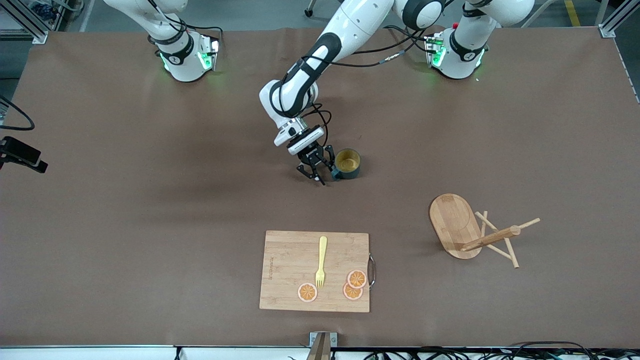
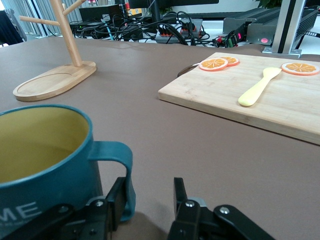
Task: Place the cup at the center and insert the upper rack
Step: 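Lift the mug off the table with the left gripper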
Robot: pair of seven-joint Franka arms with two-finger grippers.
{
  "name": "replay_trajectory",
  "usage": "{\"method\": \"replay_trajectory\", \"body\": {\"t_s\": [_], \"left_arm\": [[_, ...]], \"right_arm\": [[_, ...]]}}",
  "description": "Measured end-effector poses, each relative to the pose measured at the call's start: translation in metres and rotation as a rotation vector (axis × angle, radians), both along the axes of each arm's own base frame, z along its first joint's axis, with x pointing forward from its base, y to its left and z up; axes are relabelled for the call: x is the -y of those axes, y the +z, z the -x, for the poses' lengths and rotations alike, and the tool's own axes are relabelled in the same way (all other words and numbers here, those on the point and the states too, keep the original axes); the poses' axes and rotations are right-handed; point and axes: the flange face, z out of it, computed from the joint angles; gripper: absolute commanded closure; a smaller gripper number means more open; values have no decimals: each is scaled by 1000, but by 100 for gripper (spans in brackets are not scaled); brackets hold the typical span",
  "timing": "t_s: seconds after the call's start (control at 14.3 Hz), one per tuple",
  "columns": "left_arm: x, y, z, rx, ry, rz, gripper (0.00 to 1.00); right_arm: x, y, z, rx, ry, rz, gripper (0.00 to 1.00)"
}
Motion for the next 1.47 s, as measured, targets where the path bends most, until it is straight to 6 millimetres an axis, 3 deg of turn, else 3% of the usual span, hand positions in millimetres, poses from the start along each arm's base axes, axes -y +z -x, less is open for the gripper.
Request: {"method": "replay_trajectory", "body": {"t_s": [0.35, 0.56, 0.7, 0.84, 1.12, 1.47], "left_arm": [[-5, 1, -4, 6, 25, -14, 100], [-9, 5, -13, -3, 61, 2, 100], [-11, 19, -25, -11, 99, 35, 100], [-10, 48, -39, -50, 136, 75, 100], [-19, 136, -75, -189, 193, 171, 100], [-67, 254, -132, -359, 276, 358, 100]], "right_arm": [[0, 0, 0, 0, 0, 0, 0], [0, 0, 0, 0, 0, 0, 0], [0, 0, 0, 0, 0, 0, 0], [0, 0, 0, 0, 0, 0, 0], [0, 0, 0, 0, 0, 0, 0], [0, 0, 0, -2, 1, 1, 0]]}}
